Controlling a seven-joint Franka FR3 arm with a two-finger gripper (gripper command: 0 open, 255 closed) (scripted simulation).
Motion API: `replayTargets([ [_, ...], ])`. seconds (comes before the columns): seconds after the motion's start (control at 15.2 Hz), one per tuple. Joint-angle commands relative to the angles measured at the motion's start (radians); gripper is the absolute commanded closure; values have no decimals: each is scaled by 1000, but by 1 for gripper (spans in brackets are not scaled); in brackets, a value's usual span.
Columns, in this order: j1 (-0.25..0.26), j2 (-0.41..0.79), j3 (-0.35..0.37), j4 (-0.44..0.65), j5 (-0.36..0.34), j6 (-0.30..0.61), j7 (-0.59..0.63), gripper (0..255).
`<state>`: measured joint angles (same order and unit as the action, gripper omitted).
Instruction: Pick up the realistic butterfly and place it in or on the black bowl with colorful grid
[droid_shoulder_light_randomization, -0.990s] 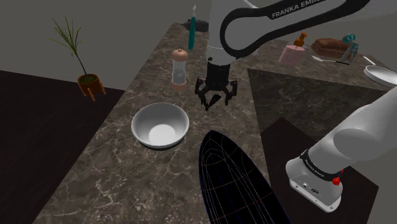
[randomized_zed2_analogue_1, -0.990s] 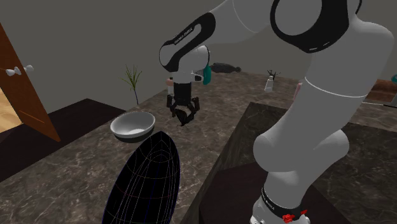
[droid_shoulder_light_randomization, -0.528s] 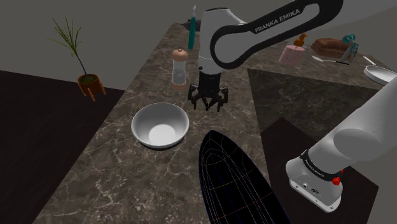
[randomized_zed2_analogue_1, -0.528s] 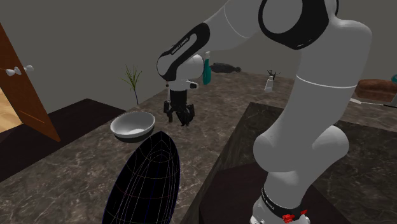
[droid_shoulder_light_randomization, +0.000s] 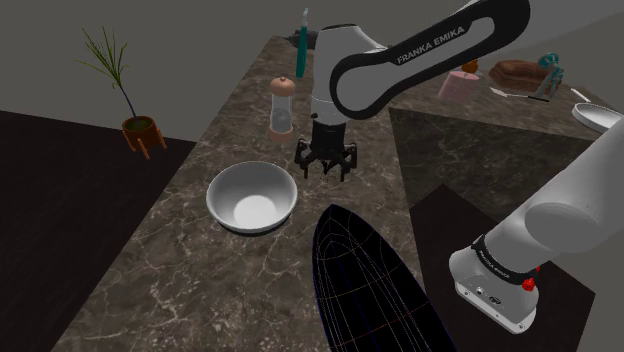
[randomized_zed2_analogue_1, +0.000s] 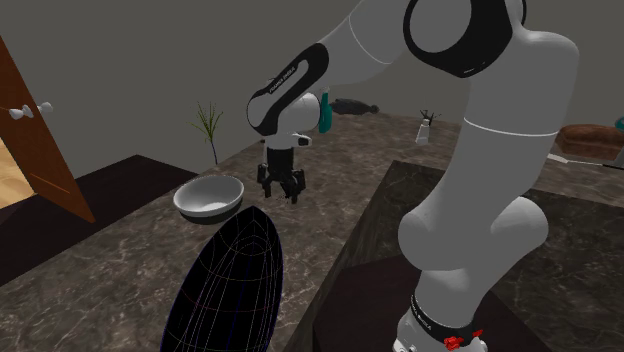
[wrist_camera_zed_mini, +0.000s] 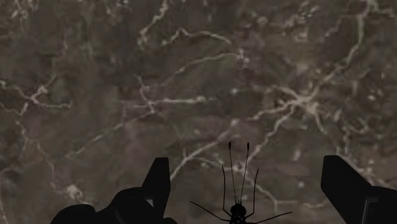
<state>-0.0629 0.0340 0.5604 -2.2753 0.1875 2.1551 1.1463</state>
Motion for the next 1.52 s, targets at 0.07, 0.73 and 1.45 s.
replayTargets([
  [0.07, -1, 1, -1, -2, 0, 0, 0, 0],
  [0.73, -1, 1, -1, -2, 0, 0, 0, 255],
  [1.45, -8, -92, -8, 66, 36, -152, -13, 255],
])
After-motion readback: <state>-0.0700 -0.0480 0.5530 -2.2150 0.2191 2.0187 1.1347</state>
